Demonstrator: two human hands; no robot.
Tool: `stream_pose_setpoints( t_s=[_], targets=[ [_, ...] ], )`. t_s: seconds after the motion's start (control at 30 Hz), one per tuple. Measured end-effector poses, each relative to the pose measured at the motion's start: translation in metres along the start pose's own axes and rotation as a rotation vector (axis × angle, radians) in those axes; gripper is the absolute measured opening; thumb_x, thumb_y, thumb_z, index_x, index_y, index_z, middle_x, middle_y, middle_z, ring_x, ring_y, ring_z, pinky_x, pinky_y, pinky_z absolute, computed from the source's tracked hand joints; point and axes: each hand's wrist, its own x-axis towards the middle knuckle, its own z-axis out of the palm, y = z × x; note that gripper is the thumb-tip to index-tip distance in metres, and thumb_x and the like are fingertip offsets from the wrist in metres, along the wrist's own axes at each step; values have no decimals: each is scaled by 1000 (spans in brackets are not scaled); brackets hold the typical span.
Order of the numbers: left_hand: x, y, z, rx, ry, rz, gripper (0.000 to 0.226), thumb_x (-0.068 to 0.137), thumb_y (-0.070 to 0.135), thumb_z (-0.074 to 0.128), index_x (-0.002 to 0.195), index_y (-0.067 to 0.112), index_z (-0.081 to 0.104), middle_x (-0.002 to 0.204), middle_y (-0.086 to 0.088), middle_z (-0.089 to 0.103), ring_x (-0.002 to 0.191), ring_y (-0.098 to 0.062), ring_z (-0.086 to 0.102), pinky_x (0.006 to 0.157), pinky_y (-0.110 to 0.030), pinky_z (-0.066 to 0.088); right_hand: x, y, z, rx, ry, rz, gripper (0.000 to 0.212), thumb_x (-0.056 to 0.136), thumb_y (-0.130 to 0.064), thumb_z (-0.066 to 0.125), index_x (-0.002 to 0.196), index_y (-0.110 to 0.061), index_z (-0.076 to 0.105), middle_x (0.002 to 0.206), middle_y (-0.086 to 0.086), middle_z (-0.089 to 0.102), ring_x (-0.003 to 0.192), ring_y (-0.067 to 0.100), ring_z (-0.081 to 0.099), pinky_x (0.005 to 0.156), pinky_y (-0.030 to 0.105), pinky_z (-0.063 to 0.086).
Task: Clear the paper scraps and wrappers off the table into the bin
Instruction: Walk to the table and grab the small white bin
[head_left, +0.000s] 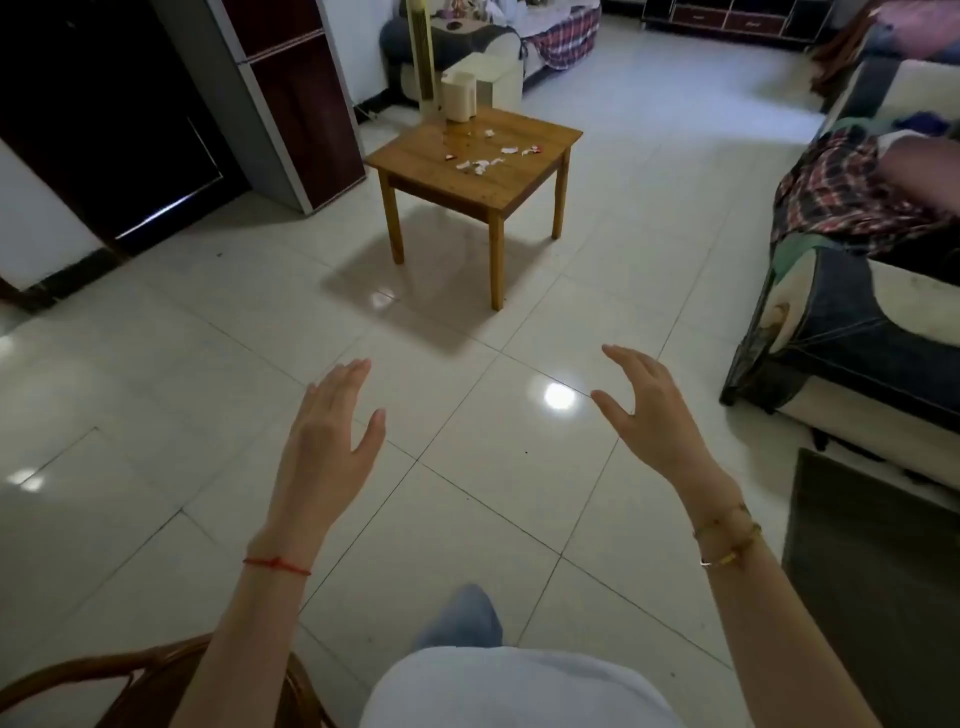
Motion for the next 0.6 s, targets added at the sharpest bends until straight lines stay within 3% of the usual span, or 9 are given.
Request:
stream_pose_setpoints(
  t_s=[0.3, 0.6],
  targets=[
    [77, -50, 19, 4, 24, -71, 52, 93, 31, 45, 142, 19, 31, 147, -2, 39, 138, -14, 30, 117, -35, 18, 93, 5, 43, -28, -61, 44, 51, 93, -23, 60, 140, -13, 43, 141, 5, 48, 133, 22, 40, 111, 35, 32],
    [239, -138, 19, -17, 6, -77, 52, 94, 26, 46, 142, 15, 33, 146, -5, 40, 138, -17, 31, 116, -40, 23, 276, -29, 108, -8, -76, 49, 52, 93, -24, 59, 141, -13, 42, 143, 5, 47, 134, 21, 39, 111, 33, 29]
  ],
)
